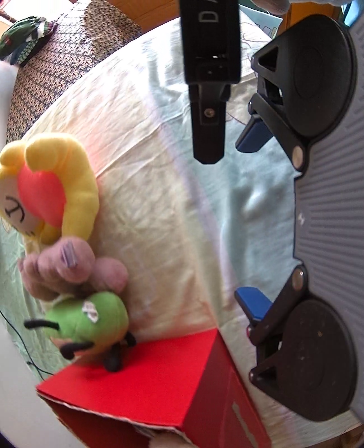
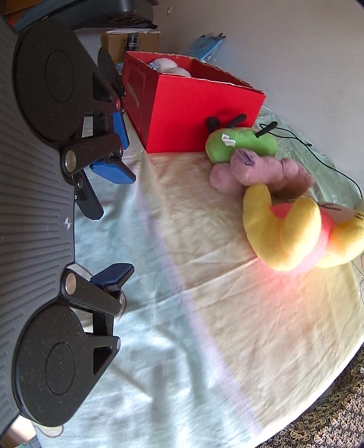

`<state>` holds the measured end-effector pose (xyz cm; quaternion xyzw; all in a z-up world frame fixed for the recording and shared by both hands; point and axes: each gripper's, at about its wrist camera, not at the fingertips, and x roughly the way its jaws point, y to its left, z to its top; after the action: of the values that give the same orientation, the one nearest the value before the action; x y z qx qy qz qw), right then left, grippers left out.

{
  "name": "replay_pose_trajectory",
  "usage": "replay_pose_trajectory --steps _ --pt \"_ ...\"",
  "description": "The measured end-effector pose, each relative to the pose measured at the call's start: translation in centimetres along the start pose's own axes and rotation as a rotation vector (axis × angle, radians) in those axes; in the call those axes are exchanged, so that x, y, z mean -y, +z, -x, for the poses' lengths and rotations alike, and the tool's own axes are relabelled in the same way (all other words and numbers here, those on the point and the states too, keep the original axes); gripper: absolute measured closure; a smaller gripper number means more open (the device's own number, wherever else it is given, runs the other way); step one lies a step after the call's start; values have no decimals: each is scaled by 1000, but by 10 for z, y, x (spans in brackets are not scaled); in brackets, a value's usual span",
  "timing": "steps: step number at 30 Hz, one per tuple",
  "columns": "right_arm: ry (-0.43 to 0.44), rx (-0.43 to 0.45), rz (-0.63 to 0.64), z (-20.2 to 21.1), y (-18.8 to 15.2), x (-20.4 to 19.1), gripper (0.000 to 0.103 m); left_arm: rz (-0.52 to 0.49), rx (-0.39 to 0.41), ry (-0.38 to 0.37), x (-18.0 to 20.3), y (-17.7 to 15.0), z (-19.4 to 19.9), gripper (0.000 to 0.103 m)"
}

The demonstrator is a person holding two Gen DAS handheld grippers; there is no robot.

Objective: Organize objects
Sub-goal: 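Withdraw the right gripper from the box toward the yellow tiger plush, then grasp the yellow tiger plush with pink body with the right gripper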

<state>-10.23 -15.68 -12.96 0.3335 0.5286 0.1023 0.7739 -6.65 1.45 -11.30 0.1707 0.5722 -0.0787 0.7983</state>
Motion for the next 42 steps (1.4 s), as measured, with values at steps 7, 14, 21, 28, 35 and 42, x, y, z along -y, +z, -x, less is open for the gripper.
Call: replay_pose_trajectory --steps 7,14,21,28,35,42 --pt "24 -1 -16 3 1 17 42 -13 21 -10 15 4 -2 2" --pt "31 8 -52 1 5 31 47 -11 23 -66 16 12 -11 2" --pt "29 121 -93 18 35 40 49 4 86 -155 8 33 -12 2" --pt "68 260 -99 44 80 43 46 4 198 -281 6 64 4 2" --pt "116 312 -68 44 114 36 38 16 278 -367 4 97 10 2" --pt "168 246 -64 26 140 40 30 -13 283 -328 10 131 -15 2"
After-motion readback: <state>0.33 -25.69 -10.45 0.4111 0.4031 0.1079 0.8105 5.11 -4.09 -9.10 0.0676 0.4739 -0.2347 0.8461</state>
